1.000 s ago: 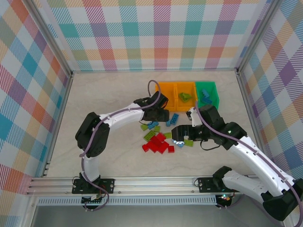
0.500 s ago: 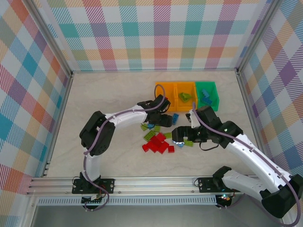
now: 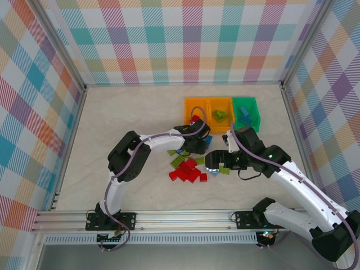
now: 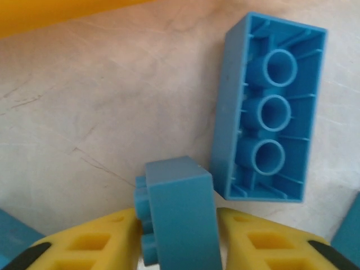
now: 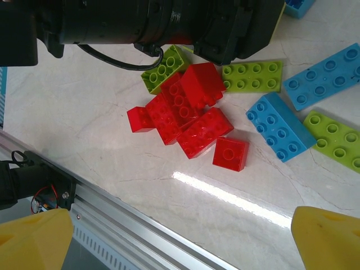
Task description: Sort the legos into containers by color
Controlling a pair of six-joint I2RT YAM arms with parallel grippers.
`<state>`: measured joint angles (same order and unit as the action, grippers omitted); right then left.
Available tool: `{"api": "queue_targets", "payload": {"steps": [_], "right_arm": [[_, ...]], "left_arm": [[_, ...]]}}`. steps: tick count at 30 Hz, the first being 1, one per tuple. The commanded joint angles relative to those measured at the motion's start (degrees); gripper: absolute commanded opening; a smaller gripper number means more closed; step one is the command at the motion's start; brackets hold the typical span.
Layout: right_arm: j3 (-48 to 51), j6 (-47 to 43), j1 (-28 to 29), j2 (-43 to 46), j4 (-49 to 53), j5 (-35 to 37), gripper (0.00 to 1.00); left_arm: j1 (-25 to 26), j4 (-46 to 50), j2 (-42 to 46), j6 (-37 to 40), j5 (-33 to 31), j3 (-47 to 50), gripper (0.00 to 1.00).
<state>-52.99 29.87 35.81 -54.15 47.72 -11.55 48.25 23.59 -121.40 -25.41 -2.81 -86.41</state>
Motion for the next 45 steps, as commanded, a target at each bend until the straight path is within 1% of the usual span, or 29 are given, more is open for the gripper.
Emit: {"api": "queue_targets", "payload": {"steps": [1, 3, 7, 10, 12, 15, 18, 21, 23, 25, 27, 29, 31, 33, 35, 39, 42, 45], "right_arm": [[0.1, 1.3, 0.1, 1.0, 1.1, 0.3, 1.0], [0.3, 1.4, 0.1, 1.4, 1.0, 0.4, 1.0], [0.3, 1.8, 0.1, 3.0, 1.8, 3.2, 1.0], [-0.2, 2.6, 0.1, 5.6, 2.6, 7.2, 1.0], [-0.4, 3.3, 0.1, 8.2, 2.7, 10.5, 1.0], [0.1, 4.9, 0.1, 13.0, 2.4, 17.0, 1.0], [1.5, 6.4, 0.1, 18.0, 1.1, 22.5, 1.0], [2.1, 7.4, 0.1, 20.5, 0.8, 24.4, 1.0], [2.2, 7.9, 0.1, 20.8, 1.2, 24.4, 1.0], [2.6, 8.6, 0.1, 21.0, 1.7, 23.9, 1.0], [3.2, 9.1, 0.1, 21.0, 2.1, 22.6, 1.0], [3.8, 9.5, 0.1, 21.2, 2.7, 21.8, 1.0], [4.0, 9.9, 0.1, 21.3, 3.3, 21.6, 1.0], [4.2, 10.3, 0.1, 21.7, 3.3, 21.6, 1.0], [4.5, 10.5, 0.1, 22.3, 3.2, 21.4, 1.0], [4.4, 10.7, 0.1, 22.6, 4.0, 21.5, 1.0], [4.3, 10.9, 0.1, 22.7, 4.5, 21.4, 1.0], [4.5, 11.1, 0.1, 23.0, 4.9, 21.7, 1.0]], "left_arm": [[0.0, -1.2, 0.2, 0.3, -1.3, -0.8, 0.31], [-0.1, -1.7, 0.9, 0.7, -1.0, -0.4, 0.25], [-0.1, -3.1, 3.7, 1.9, 1.0, 1.0, 0.19], [0.2, -3.9, 8.0, 2.6, 2.7, 2.1, 0.18], [1.3, -4.5, 11.3, 4.2, 2.7, 1.8, 0.18], [2.9, -5.2, 11.9, 6.5, 1.8, -2.3, 0.18], [2.9, -7.1, 6.9, 7.6, 1.5, -10.1, 0.18], [2.9, -10.1, -1.2, 9.3, 2.1, -20.9, 0.18], [2.9, -10.9, -7.2, 11.1, 2.4, -28.7, 0.18], [2.8, -9.1, -13.7, 13.0, 3.6, -38.9, 0.18], [2.8, -5.2, -20.8, 15.1, 3.6, -50.3, 0.19], [2.6, -4.7, -26.2, 16.1, 3.4, -58.7, 0.19], [2.3, -5.4, -30.9, 16.1, 2.9, -65.0, 0.19], [2.1, -7.1, -34.1, 15.9, 3.0, -67.9, 0.2], [2.1, -11.0, -35.7, 16.0, 3.5, -68.3, 0.23], [2.1, -13.4, -36.4, 15.1, 2.6, -68.4, 0.4], [2.0, -13.6, -36.1, 14.7, 2.3, -68.4, 0.44], [2.1, -12.0, -34.5, 13.3, 3.1, -68.4, 0.45]]}}
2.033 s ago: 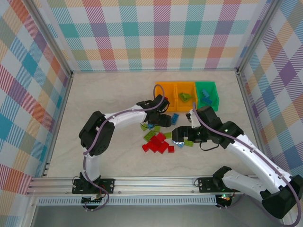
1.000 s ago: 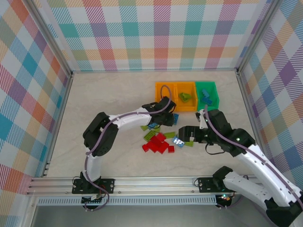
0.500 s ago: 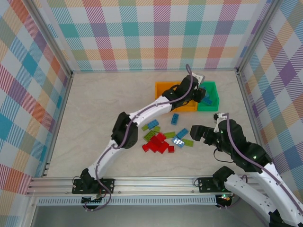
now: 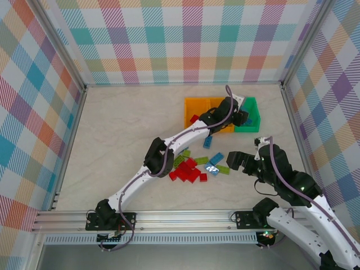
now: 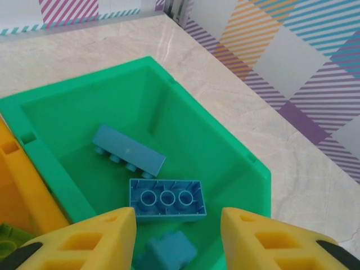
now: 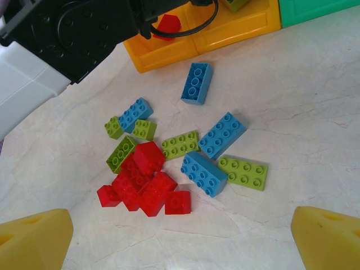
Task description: Sort the legos into containers by color
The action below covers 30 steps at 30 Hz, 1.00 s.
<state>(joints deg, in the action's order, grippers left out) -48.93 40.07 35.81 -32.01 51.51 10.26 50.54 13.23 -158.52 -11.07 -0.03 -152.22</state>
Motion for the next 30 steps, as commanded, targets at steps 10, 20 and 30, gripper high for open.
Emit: {"api": "queue_targets", "payload": {"steps": [10, 20, 30], "right_arm": [[0.8, 0.0, 0.1, -0.4, 1.6, -0.2, 1.0], [0.0, -9.8, 1.3, -22.2, -8.0, -12.3, 1.0], [-9.7, -20.3, 9.2, -51.0, -15.4, -11.1, 0.98]], "left_arm": [[-0.3, -13.4, 35.3, -1.7, 3.3, 38.7, 0.43], [0.1, -4.8, 78.4, 11.0, -3.4, 80.1, 0.47], [0.3, 33.1, 106.3, 31.3, 2.4, 90.5, 0.88]]}}
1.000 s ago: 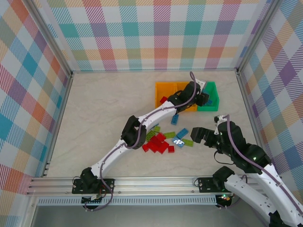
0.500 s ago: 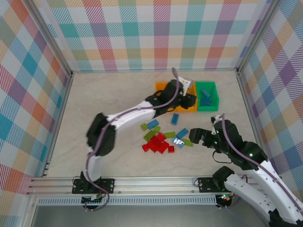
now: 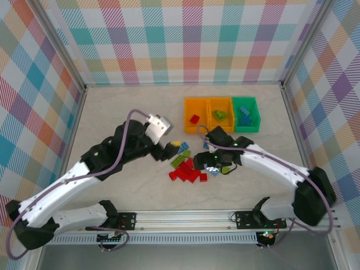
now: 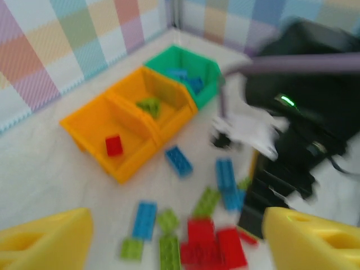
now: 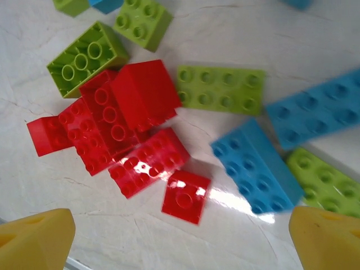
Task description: Sort the legos into containers by color
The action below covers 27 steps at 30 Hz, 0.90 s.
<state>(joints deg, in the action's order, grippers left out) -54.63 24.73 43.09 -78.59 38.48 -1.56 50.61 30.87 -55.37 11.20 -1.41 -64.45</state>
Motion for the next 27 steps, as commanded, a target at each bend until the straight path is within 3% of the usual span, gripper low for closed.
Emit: {"api": "queue_targets", "payload": {"steps": [1, 2, 5, 11, 16, 20, 24, 27], "right_arm": [[-5.2, -6.1, 2.6, -7.0, -2.7, 1.3, 0.98], [-6.0, -6.8, 3.0, -9.0, -3.1, 1.6, 0.97], [-8.7, -8.6, 3.6, -15.0, -4.2, 2.4, 0.89], [-11.8, -8.7, 3.7, -21.3, -5.6, 6.2, 0.67], [-11.6, -8.3, 3.8, -23.4, -5.9, 2.9, 0.64], [-12.4, -8.2, 3.8, -26.0, -4.8, 1.7, 0.62], [-13.5, -8.1, 3.8, -28.2, -4.7, 1.2, 0.61], [-14.4, -8.0, 3.8, -29.1, -4.2, 1.5, 0.49]], "left_arm": [[0.4, 17.3, 5.0, 10.4, 3.7, 4.2, 0.94], [0.4, 18.4, 6.4, 11.6, 3.6, 5.7, 0.99], [0.4, 17.8, 11.7, 14.9, 2.7, 11.4, 1.0], [0.4, 7.9, 19.1, 17.4, 0.2, 21.0, 1.0], [0.3, 4.4, 19.4, 18.8, -0.3, 22.9, 1.0], [-1.3, 3.0, 18.2, 18.3, 2.9, 23.1, 1.0], [-5.9, 0.1, 15.4, 16.5, 12.3, 22.3, 1.0], [-10.8, 0.4, 11.9, 14.6, 18.3, 19.7, 1.0]]}}
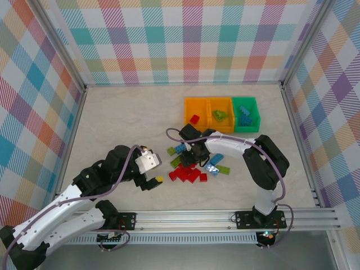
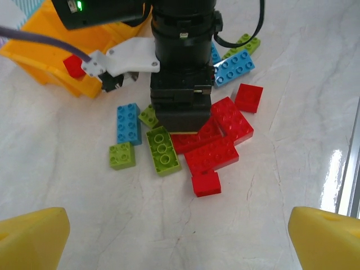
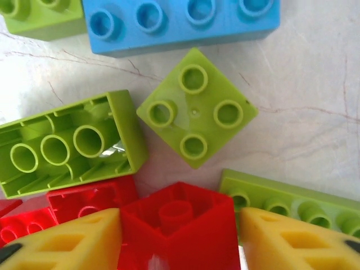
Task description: Sort the legos into containers by color
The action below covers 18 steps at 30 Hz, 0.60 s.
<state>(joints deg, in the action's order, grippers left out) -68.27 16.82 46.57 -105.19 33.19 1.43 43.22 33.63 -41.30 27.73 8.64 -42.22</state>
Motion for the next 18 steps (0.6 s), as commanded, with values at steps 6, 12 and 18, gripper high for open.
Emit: {"api": "queue_targets", "payload": {"steps": [6, 12, 18], "right_arm": [[-2.6, -0.4, 0.3, -1.1, 3.1, 1.1, 0.41], [-2.2, 0.4, 0.1, 6.3, 2.5, 3.1, 0.37], [-1.9, 2.3, -2.7, 13.7, -1.4, 5.3, 0.36]], "left_arm": [[-6.7, -3.5, -2.1, -3.6, 11.7, -2.8, 1.0], [-7.0, -5.3, -0.1, -3.6, 11.8, -1.4, 1.0], [-7.7, -6.7, -0.2, -4.3, 13.3, -1.4, 1.0]]}}
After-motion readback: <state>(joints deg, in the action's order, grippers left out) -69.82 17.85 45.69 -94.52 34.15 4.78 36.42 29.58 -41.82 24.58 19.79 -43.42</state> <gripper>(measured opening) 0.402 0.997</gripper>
